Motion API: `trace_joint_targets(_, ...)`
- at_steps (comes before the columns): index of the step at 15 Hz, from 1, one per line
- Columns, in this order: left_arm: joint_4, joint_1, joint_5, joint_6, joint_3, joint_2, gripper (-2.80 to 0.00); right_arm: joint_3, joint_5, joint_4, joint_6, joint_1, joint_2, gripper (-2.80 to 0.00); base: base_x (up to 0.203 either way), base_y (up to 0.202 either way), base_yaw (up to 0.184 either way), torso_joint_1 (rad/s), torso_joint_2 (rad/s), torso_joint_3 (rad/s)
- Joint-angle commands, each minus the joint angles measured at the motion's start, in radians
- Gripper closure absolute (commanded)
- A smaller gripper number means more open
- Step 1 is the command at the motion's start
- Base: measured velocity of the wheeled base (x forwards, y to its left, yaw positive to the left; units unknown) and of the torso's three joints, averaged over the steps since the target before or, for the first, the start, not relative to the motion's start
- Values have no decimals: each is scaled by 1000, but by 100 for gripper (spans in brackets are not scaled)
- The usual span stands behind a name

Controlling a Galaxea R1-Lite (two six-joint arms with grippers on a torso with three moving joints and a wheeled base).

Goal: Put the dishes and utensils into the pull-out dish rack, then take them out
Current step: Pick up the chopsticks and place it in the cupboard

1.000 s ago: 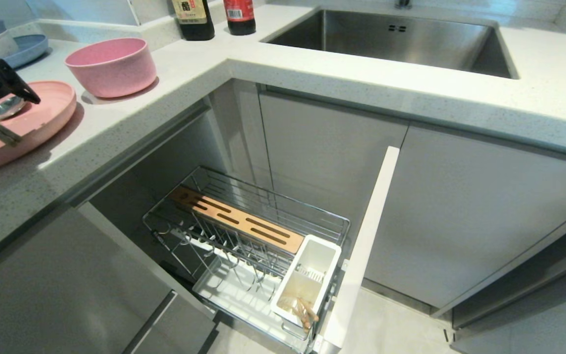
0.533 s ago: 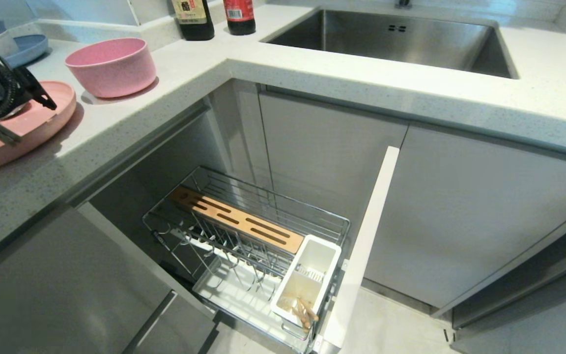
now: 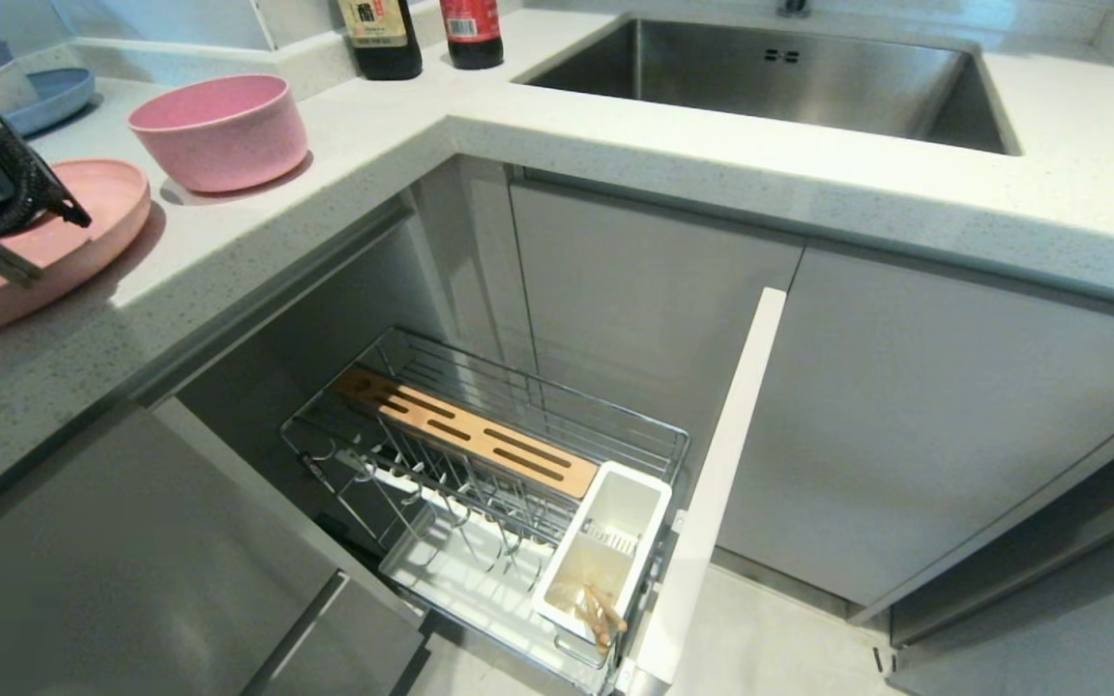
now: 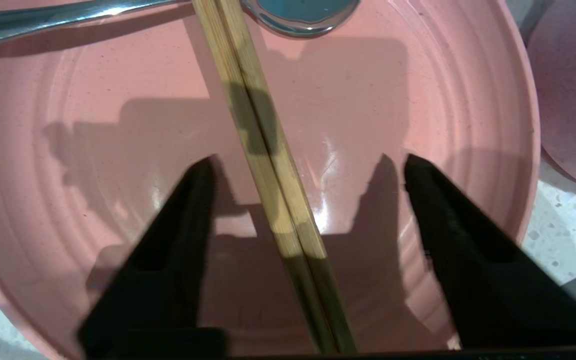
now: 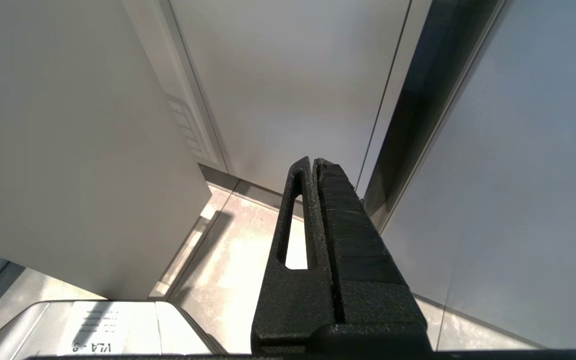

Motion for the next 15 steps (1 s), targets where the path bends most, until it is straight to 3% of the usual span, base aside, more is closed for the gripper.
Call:
trace_joint_targets(1,4,1,3,-4,0,3,0,2,-1,-1,0,0,0,0,0,0,0,0,0,0)
trace_joint_targets(12,-18,1,6,-1,0,-12,0,2,-1,-1,0,0,0,0,0,0,0,0,0,0)
trace_joint_targets(15,-100,0,13,2,1,-76,0,2,-1,-1,0,0,0,0,0,0,0,0,0,0)
